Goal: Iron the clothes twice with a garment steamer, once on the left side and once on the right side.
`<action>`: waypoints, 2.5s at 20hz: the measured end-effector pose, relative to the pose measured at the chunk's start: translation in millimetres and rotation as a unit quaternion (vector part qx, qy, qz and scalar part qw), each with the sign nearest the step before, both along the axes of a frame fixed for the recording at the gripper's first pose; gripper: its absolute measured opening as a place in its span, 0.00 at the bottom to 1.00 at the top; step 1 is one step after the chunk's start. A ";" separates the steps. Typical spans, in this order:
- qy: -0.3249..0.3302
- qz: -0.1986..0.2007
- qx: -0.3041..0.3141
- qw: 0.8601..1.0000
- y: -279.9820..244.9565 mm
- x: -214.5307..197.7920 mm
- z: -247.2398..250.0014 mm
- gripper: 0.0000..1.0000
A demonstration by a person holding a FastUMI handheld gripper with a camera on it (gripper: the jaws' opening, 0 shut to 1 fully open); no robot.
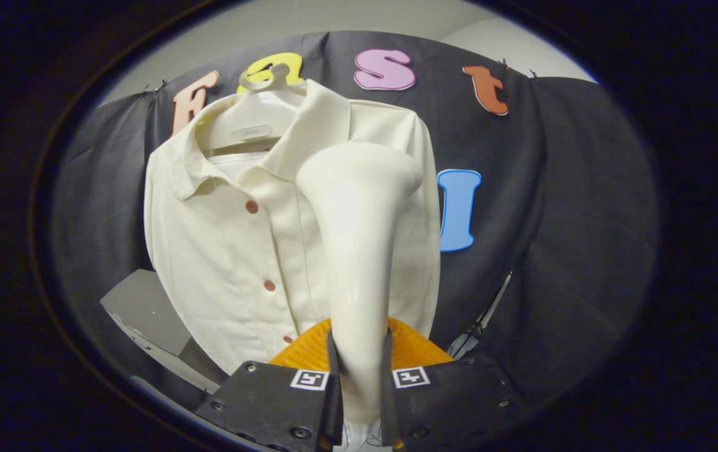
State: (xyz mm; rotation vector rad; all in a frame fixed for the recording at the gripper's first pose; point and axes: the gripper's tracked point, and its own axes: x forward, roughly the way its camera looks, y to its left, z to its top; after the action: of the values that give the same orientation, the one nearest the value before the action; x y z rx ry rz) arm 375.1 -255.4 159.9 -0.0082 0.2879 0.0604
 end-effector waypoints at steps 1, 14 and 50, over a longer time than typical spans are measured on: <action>-0.003 0.004 0.002 1.000 0.4 3.1 -2.7 0.23; 0.055 -0.002 -0.004 0.998 -17.2 -11.7 -110.9 0.23; 0.247 -0.010 0.017 0.969 -33.3 -71.5 -418.9 0.24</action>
State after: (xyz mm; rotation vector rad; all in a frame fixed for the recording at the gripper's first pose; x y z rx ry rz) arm 303.6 -288.7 -259.0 0.0438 0.7861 0.0460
